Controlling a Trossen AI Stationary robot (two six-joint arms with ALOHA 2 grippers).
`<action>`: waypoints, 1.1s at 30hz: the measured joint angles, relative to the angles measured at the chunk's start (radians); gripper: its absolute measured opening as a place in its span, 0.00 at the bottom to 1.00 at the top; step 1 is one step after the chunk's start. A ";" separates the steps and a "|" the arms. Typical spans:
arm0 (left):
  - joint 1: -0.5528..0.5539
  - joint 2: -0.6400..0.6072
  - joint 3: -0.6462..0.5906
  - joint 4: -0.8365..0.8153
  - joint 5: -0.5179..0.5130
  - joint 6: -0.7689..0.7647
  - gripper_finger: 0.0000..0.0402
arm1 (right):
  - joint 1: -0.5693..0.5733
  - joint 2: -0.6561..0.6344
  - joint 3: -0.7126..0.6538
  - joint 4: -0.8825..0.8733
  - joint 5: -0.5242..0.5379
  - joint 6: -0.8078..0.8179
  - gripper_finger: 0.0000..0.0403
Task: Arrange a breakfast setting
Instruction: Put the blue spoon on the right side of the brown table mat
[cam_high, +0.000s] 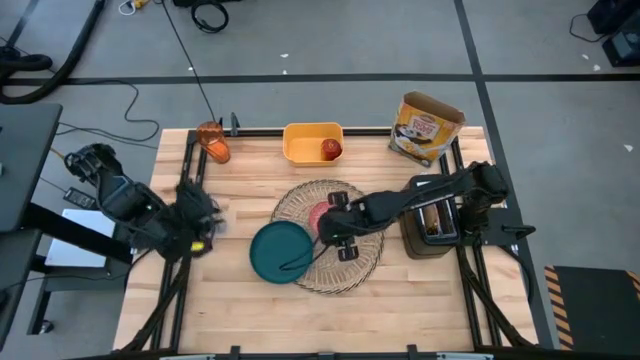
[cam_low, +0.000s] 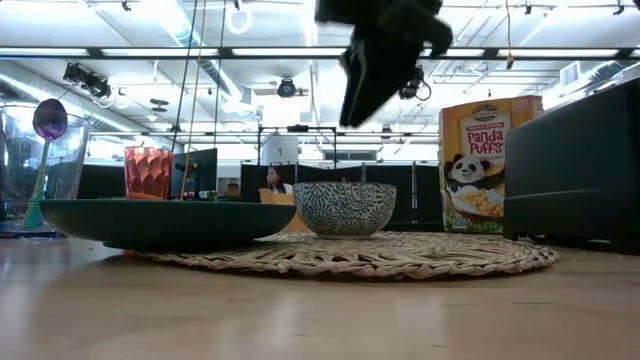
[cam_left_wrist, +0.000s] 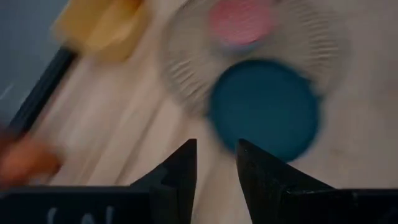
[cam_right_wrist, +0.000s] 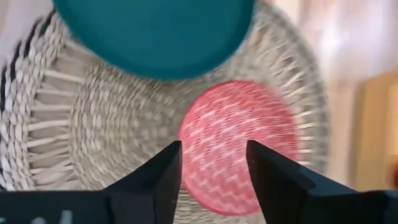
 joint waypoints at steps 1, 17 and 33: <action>0.016 -0.004 -0.005 -0.058 -0.002 -0.074 0.30 | 0.008 -0.018 0.001 0.002 0.011 0.006 0.49; 0.298 -0.174 -0.298 -0.065 -0.019 0.083 0.30 | 0.118 -0.077 0.001 -0.008 0.058 0.127 0.51; 0.472 -0.329 -0.433 -0.065 0.189 0.252 0.30 | 0.130 -0.077 0.001 -0.014 0.061 0.228 0.51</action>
